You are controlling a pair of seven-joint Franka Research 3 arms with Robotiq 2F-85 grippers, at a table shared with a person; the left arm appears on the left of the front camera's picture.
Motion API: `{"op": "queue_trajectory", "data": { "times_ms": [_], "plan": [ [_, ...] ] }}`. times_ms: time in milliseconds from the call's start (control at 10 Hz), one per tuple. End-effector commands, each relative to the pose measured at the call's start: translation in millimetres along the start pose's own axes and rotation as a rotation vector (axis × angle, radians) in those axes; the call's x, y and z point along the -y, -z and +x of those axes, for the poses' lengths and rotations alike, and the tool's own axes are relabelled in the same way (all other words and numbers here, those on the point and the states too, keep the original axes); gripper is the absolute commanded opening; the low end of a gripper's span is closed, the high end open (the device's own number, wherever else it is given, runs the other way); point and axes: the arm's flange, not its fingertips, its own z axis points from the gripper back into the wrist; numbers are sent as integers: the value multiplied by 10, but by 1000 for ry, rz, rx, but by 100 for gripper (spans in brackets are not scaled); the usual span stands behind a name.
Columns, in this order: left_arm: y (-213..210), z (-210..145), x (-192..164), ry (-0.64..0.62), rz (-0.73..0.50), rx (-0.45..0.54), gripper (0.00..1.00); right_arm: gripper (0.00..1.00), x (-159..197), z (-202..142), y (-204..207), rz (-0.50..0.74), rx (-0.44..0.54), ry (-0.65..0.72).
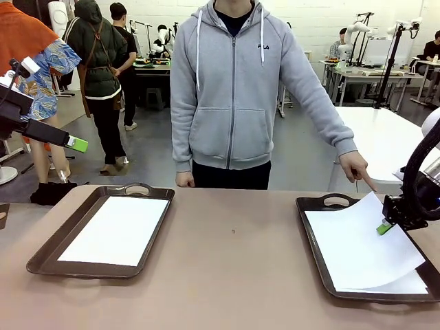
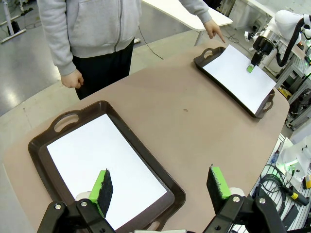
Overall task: Sort the A4 documents.
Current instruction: Place the A4 Paper in the designated Handle tray.
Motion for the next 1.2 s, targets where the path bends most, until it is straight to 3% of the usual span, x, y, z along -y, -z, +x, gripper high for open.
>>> {"op": "queue_trajectory", "data": {
  "times_ms": [0,600,1100],
  "plan": [
    [7,-3,1,2,1,2,100,1,-60,3,6,-36,0,9],
    [7,-3,1,2,1,2,100,47,-122,46,-31,-62,11,-5],
    [7,-3,1,2,1,2,100,87,-116,-30,-260,-126,78,15]
  ]
}}
